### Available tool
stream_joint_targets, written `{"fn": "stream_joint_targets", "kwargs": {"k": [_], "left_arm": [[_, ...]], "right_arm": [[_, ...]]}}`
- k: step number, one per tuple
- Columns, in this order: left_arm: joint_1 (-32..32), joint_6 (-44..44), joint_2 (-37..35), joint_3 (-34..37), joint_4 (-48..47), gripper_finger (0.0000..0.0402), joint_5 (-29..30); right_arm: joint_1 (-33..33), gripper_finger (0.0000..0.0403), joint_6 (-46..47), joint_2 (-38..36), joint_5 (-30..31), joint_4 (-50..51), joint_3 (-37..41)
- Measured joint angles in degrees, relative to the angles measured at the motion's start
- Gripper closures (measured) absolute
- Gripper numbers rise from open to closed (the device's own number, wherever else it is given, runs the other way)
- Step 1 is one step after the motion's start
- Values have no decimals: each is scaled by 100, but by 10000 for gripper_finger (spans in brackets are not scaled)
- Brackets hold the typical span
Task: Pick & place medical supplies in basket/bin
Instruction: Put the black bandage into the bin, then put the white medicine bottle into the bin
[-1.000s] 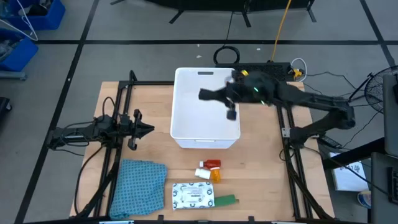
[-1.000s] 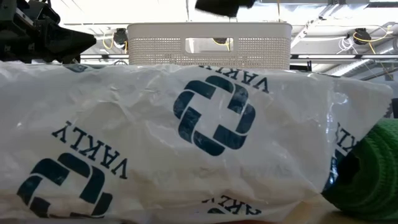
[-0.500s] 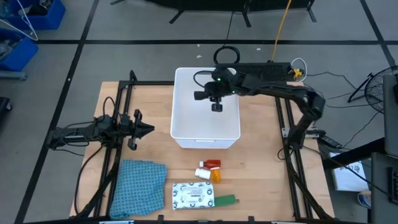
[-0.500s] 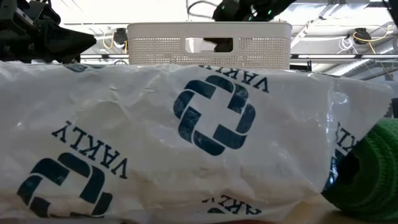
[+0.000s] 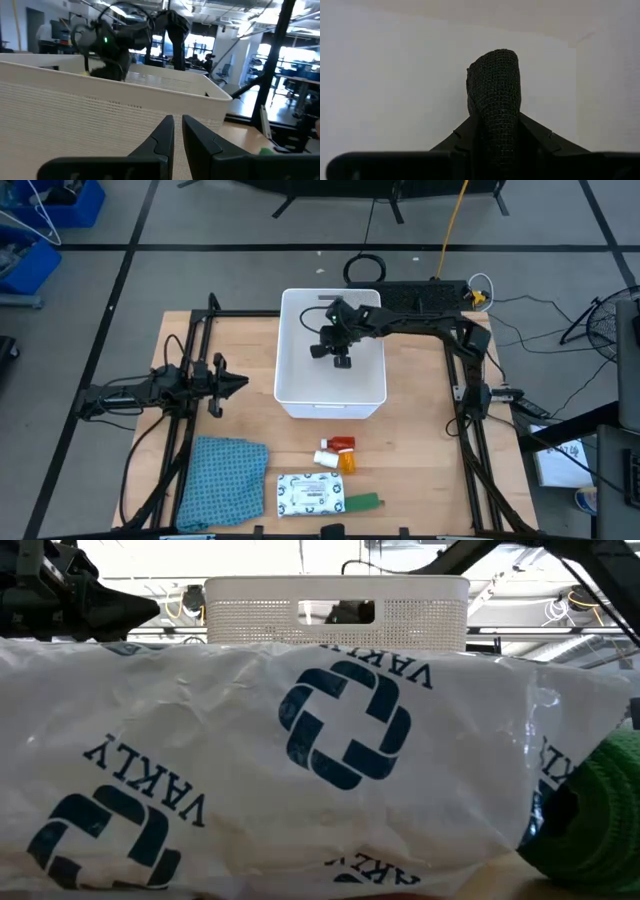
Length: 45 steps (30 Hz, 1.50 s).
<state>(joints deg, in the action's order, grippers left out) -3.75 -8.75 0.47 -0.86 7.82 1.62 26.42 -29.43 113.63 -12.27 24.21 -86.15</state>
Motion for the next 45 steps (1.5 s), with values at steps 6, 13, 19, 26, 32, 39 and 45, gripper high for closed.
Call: {"fn": "stream_joint_targets", "kwargs": {"k": [6,13,19,26,32,39,45], "left_arm": [[0,0,2,0,39,362,42],[0,0,0,0,35,362,46],[0,0,1,0,30,362,47],[2,-2,0,0,29,362,47],[0,-2,0,0,21,362,47],[0,195,1,0,9,362,47],[0,266,2,0,-44,362,49]], "right_arm": [[16,312,-28,419,-4,-23,0],[73,311,-103,663,-44,-33,7],[64,278,-81,551,2,-43,29],[62,209,168,237,112,-15,46],[58,177,282,-179,498,8,44],[58,181,282,-1206,522,161,44],[49,196,597,-2541,457,263,39]]}}
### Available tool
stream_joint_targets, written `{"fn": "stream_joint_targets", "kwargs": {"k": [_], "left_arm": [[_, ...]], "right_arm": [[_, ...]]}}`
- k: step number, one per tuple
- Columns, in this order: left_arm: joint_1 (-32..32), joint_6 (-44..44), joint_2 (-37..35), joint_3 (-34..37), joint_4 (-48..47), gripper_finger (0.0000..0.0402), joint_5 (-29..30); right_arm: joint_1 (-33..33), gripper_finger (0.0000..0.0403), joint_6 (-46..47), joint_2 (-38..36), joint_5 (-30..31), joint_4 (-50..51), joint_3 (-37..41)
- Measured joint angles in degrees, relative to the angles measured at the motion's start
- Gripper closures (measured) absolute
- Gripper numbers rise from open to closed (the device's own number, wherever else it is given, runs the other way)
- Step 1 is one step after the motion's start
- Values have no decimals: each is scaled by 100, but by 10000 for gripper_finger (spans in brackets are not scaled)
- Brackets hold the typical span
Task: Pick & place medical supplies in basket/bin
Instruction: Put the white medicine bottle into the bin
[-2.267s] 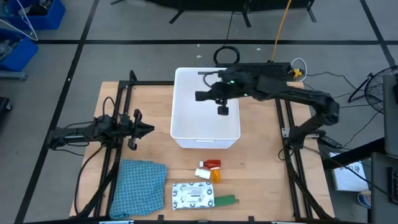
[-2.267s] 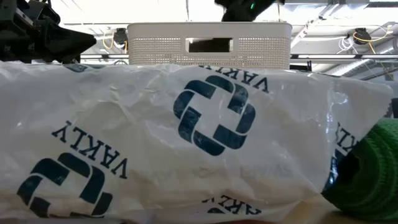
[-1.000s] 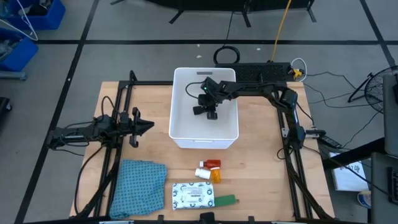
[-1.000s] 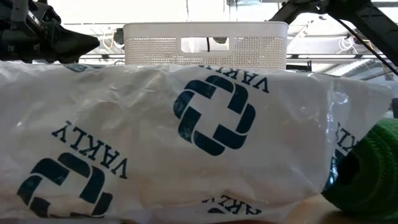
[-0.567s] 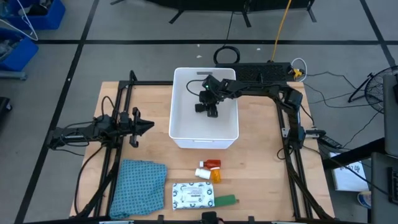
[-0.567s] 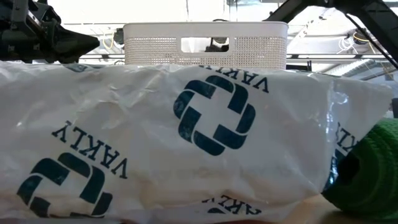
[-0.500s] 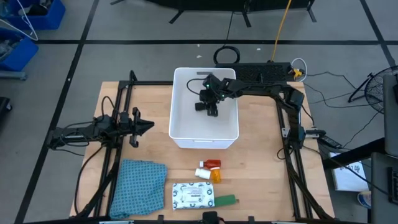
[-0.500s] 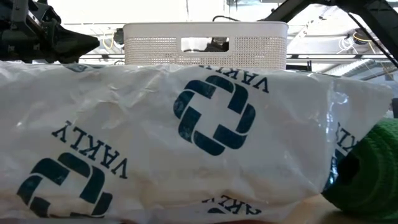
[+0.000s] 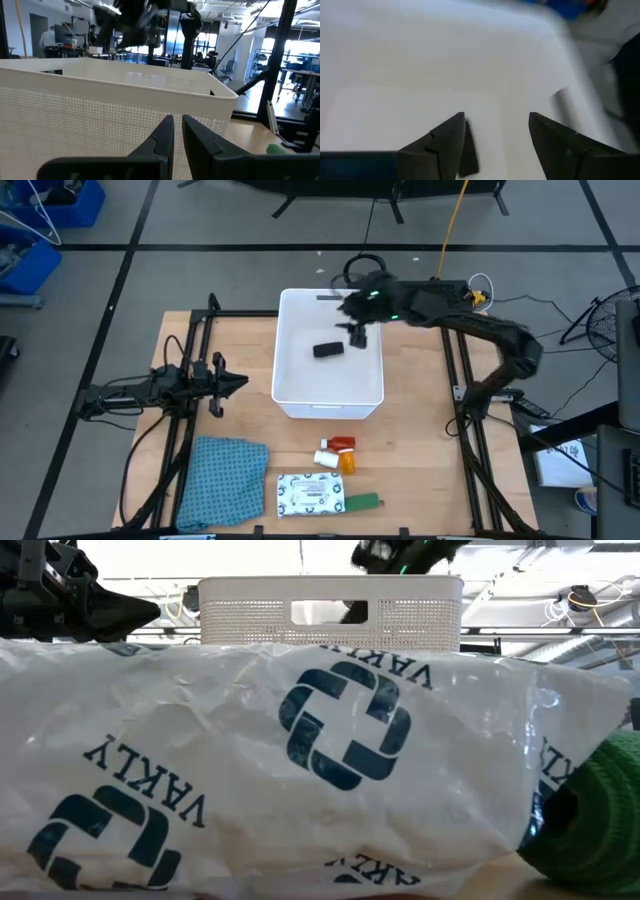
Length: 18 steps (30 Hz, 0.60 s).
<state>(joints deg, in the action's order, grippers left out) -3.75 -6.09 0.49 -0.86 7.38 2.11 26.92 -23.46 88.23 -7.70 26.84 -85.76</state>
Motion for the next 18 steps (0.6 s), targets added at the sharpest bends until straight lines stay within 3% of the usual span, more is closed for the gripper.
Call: {"fn": "stream_joint_targets", "kwargs": {"k": [4,9,14,18], "left_arm": [[0,4,0,0,-3,362,0],[1,8,0,0,-4,362,0],[0,87,0,0,-7,362,0],[2,190,-1,0,-7,362,3]], "right_arm": [[0,218,118,-885,-608,293,-2],[-4,285,495,-1941,-1353,458,289],[-36,380,679,-2983,-1635,217,1264],[-142,392,1034,-3758,-1707,-555,2377]]}}
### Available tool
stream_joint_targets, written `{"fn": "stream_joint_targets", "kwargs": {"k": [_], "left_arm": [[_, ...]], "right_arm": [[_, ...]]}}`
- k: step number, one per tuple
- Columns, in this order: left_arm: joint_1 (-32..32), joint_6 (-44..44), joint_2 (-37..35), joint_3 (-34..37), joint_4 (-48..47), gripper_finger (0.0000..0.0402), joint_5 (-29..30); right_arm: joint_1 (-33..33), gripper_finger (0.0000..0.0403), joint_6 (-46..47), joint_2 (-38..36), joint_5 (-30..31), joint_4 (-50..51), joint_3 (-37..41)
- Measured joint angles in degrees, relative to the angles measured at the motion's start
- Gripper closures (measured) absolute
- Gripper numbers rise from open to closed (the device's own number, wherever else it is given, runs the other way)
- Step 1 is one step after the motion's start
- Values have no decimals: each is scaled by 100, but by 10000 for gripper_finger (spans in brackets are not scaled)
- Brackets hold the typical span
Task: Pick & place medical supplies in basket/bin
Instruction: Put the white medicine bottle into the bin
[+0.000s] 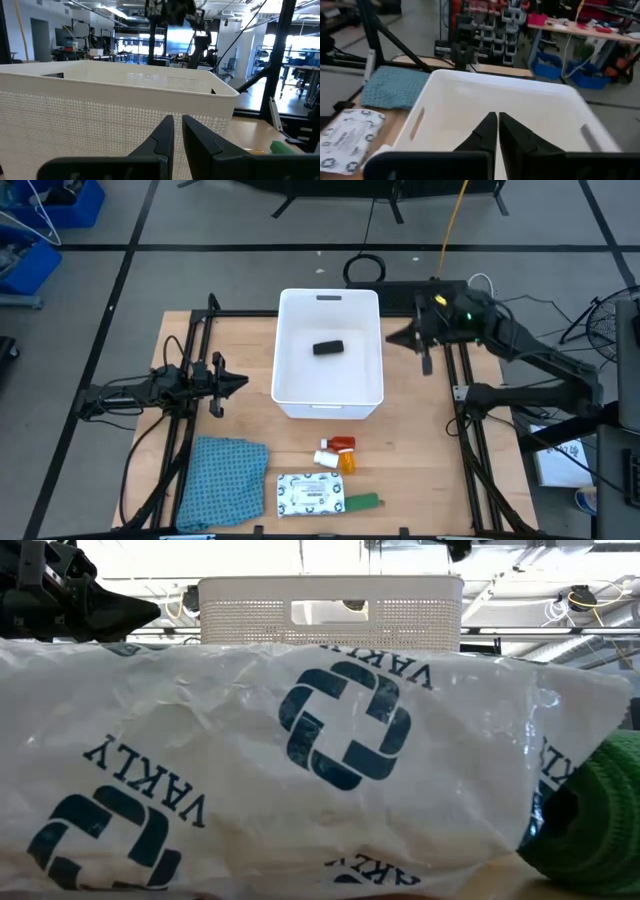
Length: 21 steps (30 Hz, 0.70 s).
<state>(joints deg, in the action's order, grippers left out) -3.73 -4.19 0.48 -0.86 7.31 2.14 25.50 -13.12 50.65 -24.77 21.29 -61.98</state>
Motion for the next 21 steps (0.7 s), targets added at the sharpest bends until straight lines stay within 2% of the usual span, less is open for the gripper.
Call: {"fn": "stream_joint_targets", "kwargs": {"k": [5,8,12,14,18,21], "left_arm": [[-2,0,1,0,0,362,-1],[0,-2,0,0,-6,362,-1],[0,-4,-1,0,-9,362,-3],[-1,-7,1,0,-7,362,-3],[-2,-7,-1,0,-9,362,-5],[0,112,1,0,-9,362,-10]], "right_arm": [[-304,401,519,-782,-550,-1422,1743],[-627,400,698,-1215,-530,-2233,2712],[-1000,402,479,-1961,-508,-2925,3774],[-1063,402,640,-2348,-231,-3407,4259],[-1091,402,1002,-2880,-85,-4409,5029],[-1091,402,1158,-2987,-40,-4905,5421]]}}
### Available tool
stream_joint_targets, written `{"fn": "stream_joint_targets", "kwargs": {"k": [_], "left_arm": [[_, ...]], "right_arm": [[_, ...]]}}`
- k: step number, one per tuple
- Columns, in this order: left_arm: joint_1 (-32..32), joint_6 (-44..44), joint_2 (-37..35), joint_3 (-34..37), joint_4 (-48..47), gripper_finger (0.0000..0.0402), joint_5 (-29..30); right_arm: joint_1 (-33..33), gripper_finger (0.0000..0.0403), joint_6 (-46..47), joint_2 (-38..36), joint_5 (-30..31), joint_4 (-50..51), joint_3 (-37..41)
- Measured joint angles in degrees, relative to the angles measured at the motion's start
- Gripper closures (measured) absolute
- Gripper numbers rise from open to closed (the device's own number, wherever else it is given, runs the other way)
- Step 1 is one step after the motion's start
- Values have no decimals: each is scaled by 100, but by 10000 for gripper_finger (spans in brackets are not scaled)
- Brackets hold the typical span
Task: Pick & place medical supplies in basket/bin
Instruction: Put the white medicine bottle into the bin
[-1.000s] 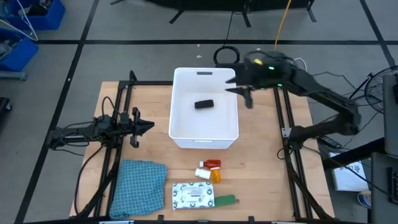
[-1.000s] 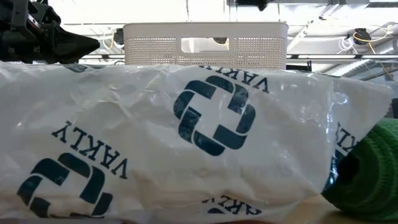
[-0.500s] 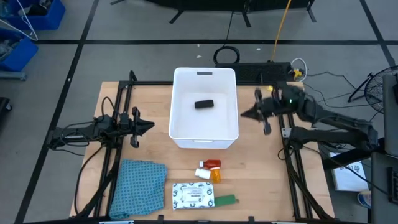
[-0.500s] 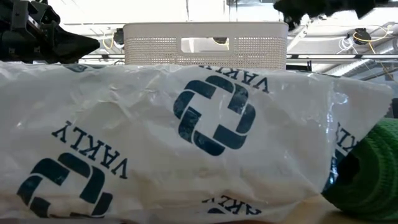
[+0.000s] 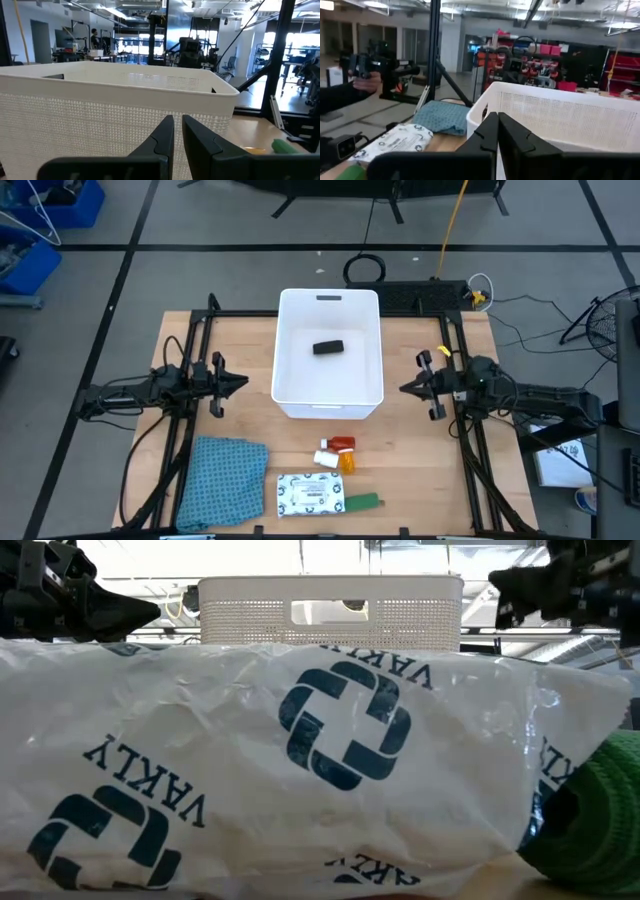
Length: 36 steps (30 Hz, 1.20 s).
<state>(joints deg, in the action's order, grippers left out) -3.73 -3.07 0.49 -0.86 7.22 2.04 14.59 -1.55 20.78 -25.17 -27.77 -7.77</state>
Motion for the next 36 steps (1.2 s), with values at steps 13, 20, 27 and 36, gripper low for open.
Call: {"fn": "stream_joint_targets", "kwargs": {"k": [13,20,27,36], "left_arm": [[-4,86,-1,0,-79,362,-218],[180,-257,273,-219,330,362,-1231],[1026,-43,2311,-1627,531,362,-25],[2368,960,6129,-4835,294,362,2222]], "right_arm": [[7,403,-173,10,265,142,446],[7,403,-240,8,265,142,457],[9,403,-261,8,534,142,466],[9,403,-218,8,715,147,468]]}}
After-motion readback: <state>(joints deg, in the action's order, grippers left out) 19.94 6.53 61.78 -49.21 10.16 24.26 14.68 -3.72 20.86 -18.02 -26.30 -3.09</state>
